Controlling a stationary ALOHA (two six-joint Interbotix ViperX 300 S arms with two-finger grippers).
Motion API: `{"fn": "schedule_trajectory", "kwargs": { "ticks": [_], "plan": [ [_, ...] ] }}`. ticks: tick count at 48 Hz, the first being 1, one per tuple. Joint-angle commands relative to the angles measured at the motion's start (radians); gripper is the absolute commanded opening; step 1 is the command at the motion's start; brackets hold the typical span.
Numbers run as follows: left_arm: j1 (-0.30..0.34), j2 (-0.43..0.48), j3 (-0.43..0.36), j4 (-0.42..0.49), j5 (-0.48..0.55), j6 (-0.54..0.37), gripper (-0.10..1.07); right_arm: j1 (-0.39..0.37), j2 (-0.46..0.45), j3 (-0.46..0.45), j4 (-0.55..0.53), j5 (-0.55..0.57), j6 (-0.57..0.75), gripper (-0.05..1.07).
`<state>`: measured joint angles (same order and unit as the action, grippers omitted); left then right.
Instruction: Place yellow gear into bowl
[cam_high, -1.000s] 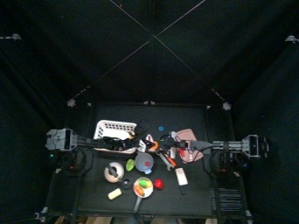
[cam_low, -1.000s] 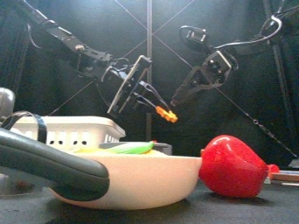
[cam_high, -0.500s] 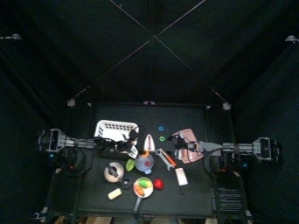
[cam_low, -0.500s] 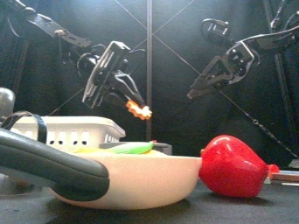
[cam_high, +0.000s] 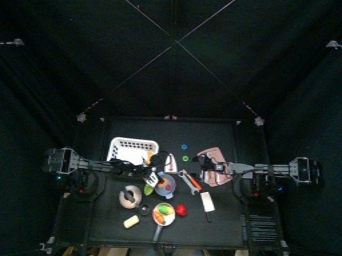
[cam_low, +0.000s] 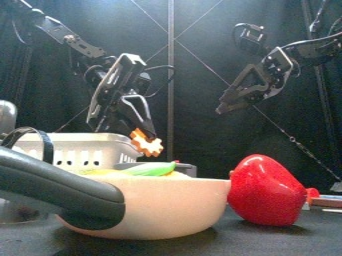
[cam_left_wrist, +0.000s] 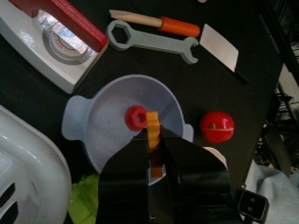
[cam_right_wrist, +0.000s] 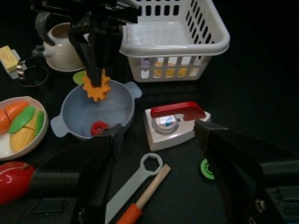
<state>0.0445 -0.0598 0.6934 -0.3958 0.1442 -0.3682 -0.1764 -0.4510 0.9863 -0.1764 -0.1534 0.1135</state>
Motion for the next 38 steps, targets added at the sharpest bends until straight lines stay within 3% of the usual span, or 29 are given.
{"fn": "schedule_trajectory", "kwargs": {
  "ticks": [1,11,28,38],
  "plan": [
    [0.003,-0.008,-0.026,0.002,-0.003,0.000,0.40,0.003,-0.011,-0.011,0.002,-0.011,-0.002,0.96],
    [0.006,-0.005,-0.026,-0.002,-0.005,-0.002,0.40,0.008,-0.017,-0.009,0.002,-0.011,-0.002,0.96],
    [0.006,-0.003,-0.028,-0.003,-0.003,-0.003,0.63,0.009,-0.017,-0.012,0.002,-0.011,-0.002,0.96],
    [0.006,-0.005,-0.029,-0.003,-0.003,-0.002,0.66,0.009,-0.015,-0.011,0.002,-0.011,-0.002,0.96]
  ]
}}
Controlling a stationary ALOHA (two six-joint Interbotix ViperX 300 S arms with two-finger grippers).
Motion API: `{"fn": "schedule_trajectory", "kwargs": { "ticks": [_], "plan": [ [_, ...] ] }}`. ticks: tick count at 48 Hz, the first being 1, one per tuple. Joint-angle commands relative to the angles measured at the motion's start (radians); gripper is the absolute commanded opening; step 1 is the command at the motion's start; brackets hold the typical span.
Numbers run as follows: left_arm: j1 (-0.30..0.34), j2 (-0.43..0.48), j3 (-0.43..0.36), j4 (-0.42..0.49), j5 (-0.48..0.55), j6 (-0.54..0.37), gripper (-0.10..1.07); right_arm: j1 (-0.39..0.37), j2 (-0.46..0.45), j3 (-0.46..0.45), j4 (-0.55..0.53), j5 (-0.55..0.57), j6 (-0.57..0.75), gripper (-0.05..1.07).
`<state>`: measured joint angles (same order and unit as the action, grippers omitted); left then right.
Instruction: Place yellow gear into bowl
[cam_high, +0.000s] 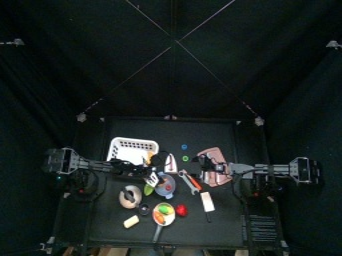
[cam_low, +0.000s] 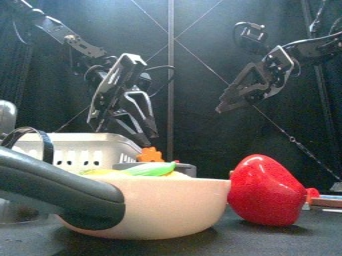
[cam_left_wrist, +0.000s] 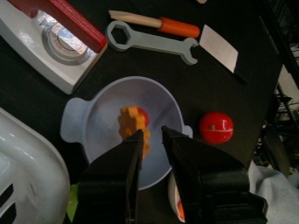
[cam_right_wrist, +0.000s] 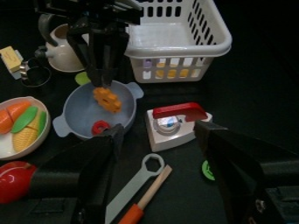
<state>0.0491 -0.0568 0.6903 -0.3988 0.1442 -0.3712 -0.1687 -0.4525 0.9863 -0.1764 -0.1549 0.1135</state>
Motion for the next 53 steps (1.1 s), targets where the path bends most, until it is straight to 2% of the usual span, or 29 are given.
{"fn": "schedule_trajectory", "kwargs": {
  "ticks": [1,30,53],
  "plan": [
    [0.002,-0.009,-0.026,0.000,-0.003,0.000,0.66,0.003,-0.015,-0.011,0.002,-0.009,-0.002,0.96],
    [-0.003,-0.057,-0.008,0.009,-0.023,0.005,0.66,0.015,-0.009,-0.006,-0.002,-0.009,-0.002,0.96],
    [-0.002,-0.117,0.078,0.005,-0.172,0.000,0.66,0.026,-0.008,0.005,0.012,-0.005,-0.002,0.96]
  ]
}}
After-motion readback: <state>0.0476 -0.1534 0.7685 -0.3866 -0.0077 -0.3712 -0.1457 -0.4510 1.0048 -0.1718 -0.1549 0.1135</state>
